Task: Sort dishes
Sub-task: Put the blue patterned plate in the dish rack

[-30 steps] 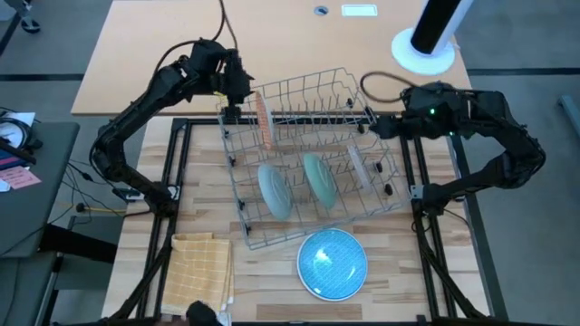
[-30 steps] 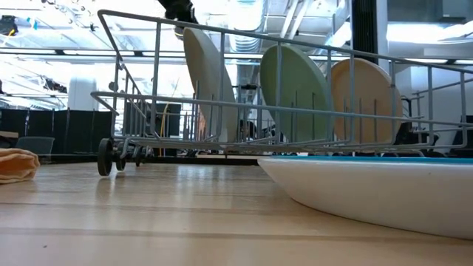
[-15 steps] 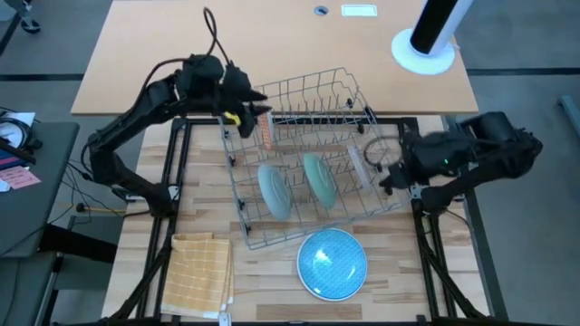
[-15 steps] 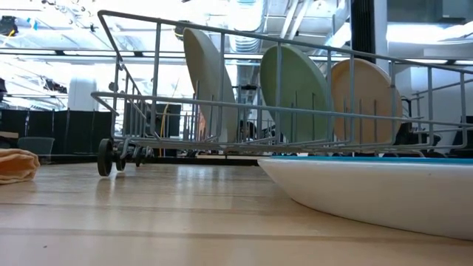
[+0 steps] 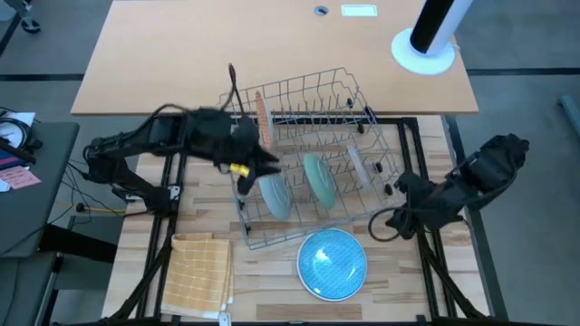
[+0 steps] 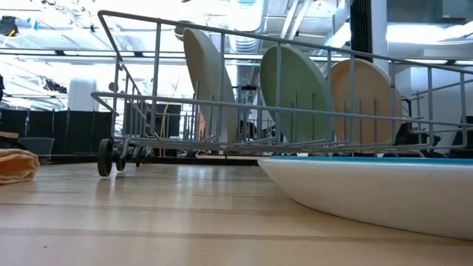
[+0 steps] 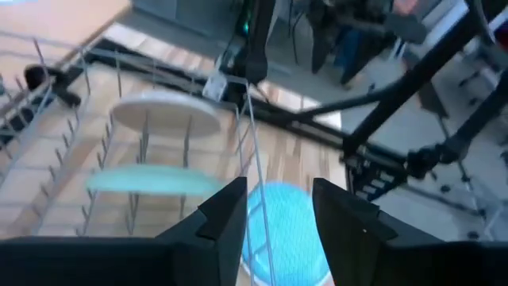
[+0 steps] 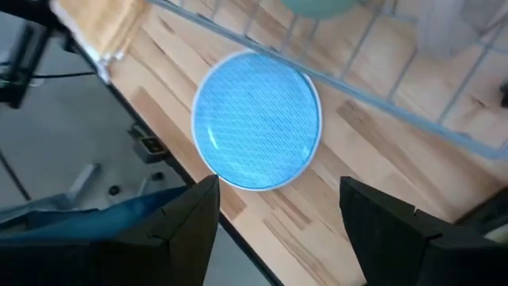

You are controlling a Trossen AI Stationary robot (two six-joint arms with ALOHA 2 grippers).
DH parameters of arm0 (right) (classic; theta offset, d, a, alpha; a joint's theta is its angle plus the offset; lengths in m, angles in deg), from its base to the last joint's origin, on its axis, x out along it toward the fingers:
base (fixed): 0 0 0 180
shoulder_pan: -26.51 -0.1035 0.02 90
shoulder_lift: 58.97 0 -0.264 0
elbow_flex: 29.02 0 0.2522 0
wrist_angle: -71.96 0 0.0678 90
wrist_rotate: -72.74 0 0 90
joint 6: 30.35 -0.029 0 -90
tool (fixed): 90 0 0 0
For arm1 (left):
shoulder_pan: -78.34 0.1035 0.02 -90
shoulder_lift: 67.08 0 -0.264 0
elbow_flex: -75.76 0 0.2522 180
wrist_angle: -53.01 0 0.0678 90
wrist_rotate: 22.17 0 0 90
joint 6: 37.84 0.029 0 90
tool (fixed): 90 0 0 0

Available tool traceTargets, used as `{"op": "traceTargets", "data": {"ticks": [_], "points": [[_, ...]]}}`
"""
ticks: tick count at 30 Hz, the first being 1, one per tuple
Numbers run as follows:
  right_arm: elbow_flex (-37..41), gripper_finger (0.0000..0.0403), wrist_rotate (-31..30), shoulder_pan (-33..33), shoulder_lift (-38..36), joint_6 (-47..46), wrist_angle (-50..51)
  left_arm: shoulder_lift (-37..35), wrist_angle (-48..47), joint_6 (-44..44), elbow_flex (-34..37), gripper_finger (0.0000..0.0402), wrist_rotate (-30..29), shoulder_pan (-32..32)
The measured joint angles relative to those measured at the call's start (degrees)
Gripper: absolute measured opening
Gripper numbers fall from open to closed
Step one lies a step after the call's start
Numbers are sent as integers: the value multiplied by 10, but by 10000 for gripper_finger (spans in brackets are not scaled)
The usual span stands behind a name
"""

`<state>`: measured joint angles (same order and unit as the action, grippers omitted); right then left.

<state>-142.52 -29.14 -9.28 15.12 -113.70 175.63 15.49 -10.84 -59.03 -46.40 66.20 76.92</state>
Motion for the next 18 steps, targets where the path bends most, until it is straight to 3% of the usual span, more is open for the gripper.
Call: {"op": "traceTargets", "data": {"ticks": [4,10,18], "points": [[16,260,0,-18,3,-29,-5,0,-54,-29,0,117,-31,-26],[33,260,3,-25,2,-81,-37,-2,-78,-42,19,94,-27,-57],[60,260,18,-59,20,-216,-49,-1,98,-96,115,82,1,-129]]}}
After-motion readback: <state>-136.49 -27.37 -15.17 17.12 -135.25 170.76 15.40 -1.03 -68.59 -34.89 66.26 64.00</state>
